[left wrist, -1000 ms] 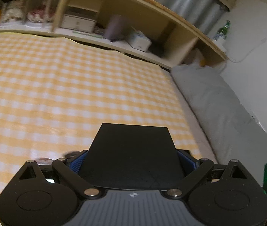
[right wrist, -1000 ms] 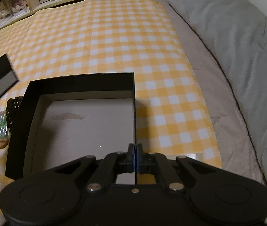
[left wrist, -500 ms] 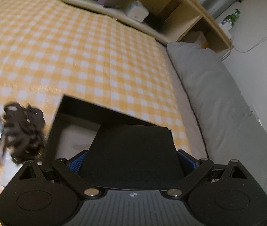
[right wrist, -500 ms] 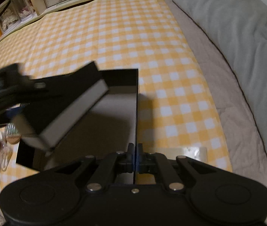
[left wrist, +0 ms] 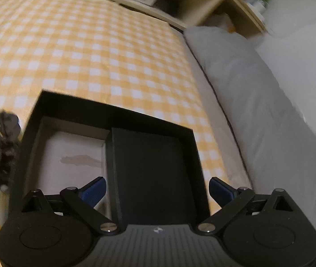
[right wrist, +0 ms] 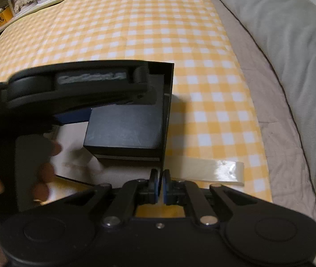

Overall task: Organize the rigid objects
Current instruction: 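Lower the black box into the tray and open the left tool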

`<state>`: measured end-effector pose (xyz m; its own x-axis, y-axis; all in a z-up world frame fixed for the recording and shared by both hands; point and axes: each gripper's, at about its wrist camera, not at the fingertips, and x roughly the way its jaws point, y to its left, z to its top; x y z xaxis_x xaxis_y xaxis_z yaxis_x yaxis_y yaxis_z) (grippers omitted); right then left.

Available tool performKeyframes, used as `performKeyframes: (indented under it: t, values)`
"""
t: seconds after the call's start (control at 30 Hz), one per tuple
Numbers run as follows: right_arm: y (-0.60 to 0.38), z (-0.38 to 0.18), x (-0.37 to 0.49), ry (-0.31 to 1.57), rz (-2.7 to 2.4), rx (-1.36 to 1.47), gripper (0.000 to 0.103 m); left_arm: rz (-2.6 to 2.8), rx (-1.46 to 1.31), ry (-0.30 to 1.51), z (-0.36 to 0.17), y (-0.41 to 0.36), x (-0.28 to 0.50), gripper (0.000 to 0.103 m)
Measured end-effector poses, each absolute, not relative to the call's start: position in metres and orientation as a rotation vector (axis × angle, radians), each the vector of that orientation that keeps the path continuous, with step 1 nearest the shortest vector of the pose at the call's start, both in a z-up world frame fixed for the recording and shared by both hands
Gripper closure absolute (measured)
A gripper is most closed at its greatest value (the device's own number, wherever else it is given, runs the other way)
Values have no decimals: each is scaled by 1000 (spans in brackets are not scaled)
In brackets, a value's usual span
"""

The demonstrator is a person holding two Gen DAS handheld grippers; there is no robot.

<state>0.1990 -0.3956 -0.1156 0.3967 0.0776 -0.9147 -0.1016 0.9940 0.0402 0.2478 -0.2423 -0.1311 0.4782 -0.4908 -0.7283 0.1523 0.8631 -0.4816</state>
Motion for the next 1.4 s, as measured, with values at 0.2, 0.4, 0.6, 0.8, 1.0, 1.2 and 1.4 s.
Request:
performKeyframes:
  t: [0.2,0.4,0.6,0.8,1.0,1.2,1.4]
  values:
    - [-397,-115,198,1156,117,-16,99,-515,-266,1079,-125,-227,242,20]
    - [-395,-115,197,1161,119,-37,98,-598,-75,1103,-132,-229,224,37]
    - [-389,-116,196,1156,128,-94,98,-585,-15,1092,-149,-233,228,50]
    - [-384,-116,196,1148,135,-142,98,-608,54,1013,-150,-237,228,51]
    - [-384,-116,196,1147,137,-148,98,-694,127,928,-145,-250,225,52]
    - [-384,-116,196,1147,136,-148,98,-705,80,930,-144,-243,229,50]
    - [-384,-117,198,1157,128,-126,98,-705,31,911,-126,-235,215,30]
